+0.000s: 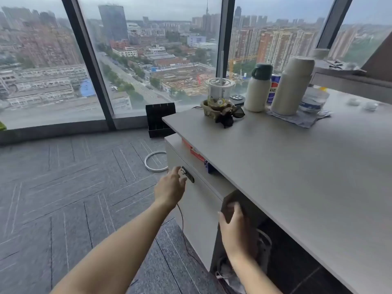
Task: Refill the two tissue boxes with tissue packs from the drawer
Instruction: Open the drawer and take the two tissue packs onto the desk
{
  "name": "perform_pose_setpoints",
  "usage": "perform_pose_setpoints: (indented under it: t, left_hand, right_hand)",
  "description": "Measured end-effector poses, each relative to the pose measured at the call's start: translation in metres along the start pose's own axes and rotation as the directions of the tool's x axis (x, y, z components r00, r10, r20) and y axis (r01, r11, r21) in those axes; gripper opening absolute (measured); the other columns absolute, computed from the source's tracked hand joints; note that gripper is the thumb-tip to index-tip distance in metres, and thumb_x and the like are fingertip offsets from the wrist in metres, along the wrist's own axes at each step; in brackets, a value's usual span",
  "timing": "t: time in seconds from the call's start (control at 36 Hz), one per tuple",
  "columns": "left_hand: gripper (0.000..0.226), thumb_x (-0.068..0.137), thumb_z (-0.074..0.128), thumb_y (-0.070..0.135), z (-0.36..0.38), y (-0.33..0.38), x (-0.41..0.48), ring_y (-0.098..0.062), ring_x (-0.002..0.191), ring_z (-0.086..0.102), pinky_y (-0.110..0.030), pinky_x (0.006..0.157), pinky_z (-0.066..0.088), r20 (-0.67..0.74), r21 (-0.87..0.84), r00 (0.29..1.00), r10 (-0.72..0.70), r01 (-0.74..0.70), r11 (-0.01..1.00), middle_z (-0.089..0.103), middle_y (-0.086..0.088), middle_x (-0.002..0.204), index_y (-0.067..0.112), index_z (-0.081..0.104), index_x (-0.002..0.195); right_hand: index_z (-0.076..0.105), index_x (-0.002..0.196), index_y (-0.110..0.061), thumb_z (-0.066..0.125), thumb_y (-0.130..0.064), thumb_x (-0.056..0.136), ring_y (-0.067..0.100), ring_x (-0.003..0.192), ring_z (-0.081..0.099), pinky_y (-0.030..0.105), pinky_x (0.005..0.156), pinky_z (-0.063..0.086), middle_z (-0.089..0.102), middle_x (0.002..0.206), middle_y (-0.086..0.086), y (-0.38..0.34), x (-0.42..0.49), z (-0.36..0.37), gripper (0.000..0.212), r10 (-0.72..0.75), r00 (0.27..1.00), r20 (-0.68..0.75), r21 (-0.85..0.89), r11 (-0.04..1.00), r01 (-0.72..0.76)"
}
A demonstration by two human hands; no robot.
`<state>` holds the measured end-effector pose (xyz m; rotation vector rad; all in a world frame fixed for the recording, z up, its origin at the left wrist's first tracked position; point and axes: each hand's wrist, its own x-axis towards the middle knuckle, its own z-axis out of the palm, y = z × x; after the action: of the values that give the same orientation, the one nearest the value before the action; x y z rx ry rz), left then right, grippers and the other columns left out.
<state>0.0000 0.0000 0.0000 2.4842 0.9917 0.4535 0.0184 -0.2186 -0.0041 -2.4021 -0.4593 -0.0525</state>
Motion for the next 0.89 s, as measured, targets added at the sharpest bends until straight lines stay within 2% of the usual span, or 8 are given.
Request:
perform_pose_setpoints:
  t: [0.14, 0.25, 0.33, 0.44, 0.53, 0.67, 0.78, 0.89]
  left_hand:
    - [0.037, 0.094, 0.047, 0.044, 0.006, -0.001, 0.016, -0.029, 0.108, 0.062, -0.044, 0.081, 0.054, 0.01, -0.01, 0.999, -0.041, 0.041, 0.999, 0.069, -0.003, 0.117, 0.025, 0.051, 0.126]
    - [0.032, 0.095, 0.046, 0.048, 0.013, -0.004, 0.022, -0.031, 0.097, 0.064, -0.043, 0.072, 0.055, 0.008, -0.005, 0.999, -0.04, 0.04, 0.999, 0.071, -0.005, 0.106, 0.027, 0.049, 0.12]
    - [0.029, 0.096, 0.043, 0.049, 0.015, -0.012, 0.024, -0.032, 0.087, 0.065, -0.04, 0.064, 0.054, -0.001, 0.009, 1.0, -0.016, 0.016, 1.0, 0.071, -0.007, 0.098, 0.029, 0.047, 0.116]
    - [0.022, 0.097, 0.04, 0.048, 0.018, -0.018, 0.027, -0.031, 0.084, 0.064, -0.037, 0.06, 0.05, -0.012, 0.018, 1.0, 0.003, -0.003, 1.0, 0.071, -0.006, 0.098, 0.033, 0.047, 0.113]
    - [0.022, 0.098, 0.038, 0.047, 0.02, -0.017, 0.029, -0.031, 0.083, 0.064, -0.034, 0.056, 0.045, 0.005, 0.037, 1.0, 0.011, -0.011, 0.999, 0.071, -0.006, 0.099, 0.033, 0.045, 0.113]
    - [0.024, 0.097, 0.038, 0.047, 0.02, -0.017, 0.03, -0.033, 0.087, 0.064, -0.034, 0.057, 0.043, 0.033, 0.058, 0.999, 0.003, -0.005, 0.998, 0.071, -0.008, 0.102, 0.031, 0.044, 0.114]
    - [0.024, 0.098, 0.038, 0.046, 0.02, -0.017, 0.029, -0.034, 0.087, 0.063, -0.035, 0.058, 0.04, 0.036, 0.052, 0.999, -0.007, 0.005, 0.999, 0.07, -0.011, 0.098, 0.029, 0.044, 0.114]
    - [0.021, 0.098, 0.038, 0.046, 0.022, -0.021, 0.028, -0.033, 0.083, 0.064, -0.037, 0.057, 0.048, 0.034, -0.002, 0.999, -0.019, 0.019, 1.0, 0.071, -0.008, 0.094, 0.032, 0.041, 0.112]
  right_hand:
    - [0.057, 0.097, -0.027, 0.065, -0.04, 0.081, 0.025, 0.087, 0.068, 0.037, 0.064, 0.053, 0.071, 0.092, -0.004, 0.002, 0.001, 0.01, 0.022, 0.066, 0.994, -0.09, 0.104, 0.993, -0.057]
    - [0.058, 0.095, -0.028, 0.067, -0.041, 0.081, 0.024, 0.083, 0.069, 0.037, 0.062, 0.052, 0.072, 0.089, -0.004, 0.006, 0.005, 0.017, 0.021, 0.1, 0.987, -0.127, 0.138, 0.987, -0.082]
    - [0.061, 0.094, -0.027, 0.067, -0.042, 0.082, 0.024, 0.081, 0.068, 0.034, 0.061, 0.051, 0.073, 0.085, -0.004, 0.006, 0.005, 0.019, 0.019, 0.128, 0.985, -0.114, 0.168, 0.98, -0.108]
    - [0.066, 0.09, -0.027, 0.069, -0.04, 0.082, 0.02, 0.08, 0.068, 0.028, 0.058, 0.044, 0.073, 0.083, -0.006, 0.008, 0.003, 0.02, 0.016, 0.153, 0.981, -0.115, 0.221, 0.967, -0.125]
    - [0.069, 0.087, -0.025, 0.071, -0.037, 0.08, 0.019, 0.077, 0.068, 0.03, 0.059, 0.048, 0.074, 0.08, -0.006, 0.009, 0.005, 0.02, 0.014, 0.168, 0.977, -0.127, 0.272, 0.954, -0.129]
    - [0.07, 0.08, -0.022, 0.076, -0.03, 0.077, 0.018, 0.072, 0.068, 0.034, 0.063, 0.052, 0.073, 0.074, -0.005, 0.011, 0.008, 0.019, 0.01, 0.161, 0.982, -0.102, 0.364, 0.924, -0.114]
    - [0.07, 0.077, -0.022, 0.078, -0.027, 0.076, 0.017, 0.07, 0.068, 0.034, 0.063, 0.052, 0.073, 0.072, -0.005, 0.012, 0.008, 0.018, 0.009, 0.143, 0.984, -0.109, 0.373, 0.923, -0.093]
    - [0.071, 0.078, -0.022, 0.076, -0.03, 0.077, 0.015, 0.071, 0.068, 0.035, 0.064, 0.054, 0.073, 0.073, -0.006, 0.011, 0.005, 0.02, 0.01, 0.138, 0.986, -0.09, 0.381, 0.92, -0.094]
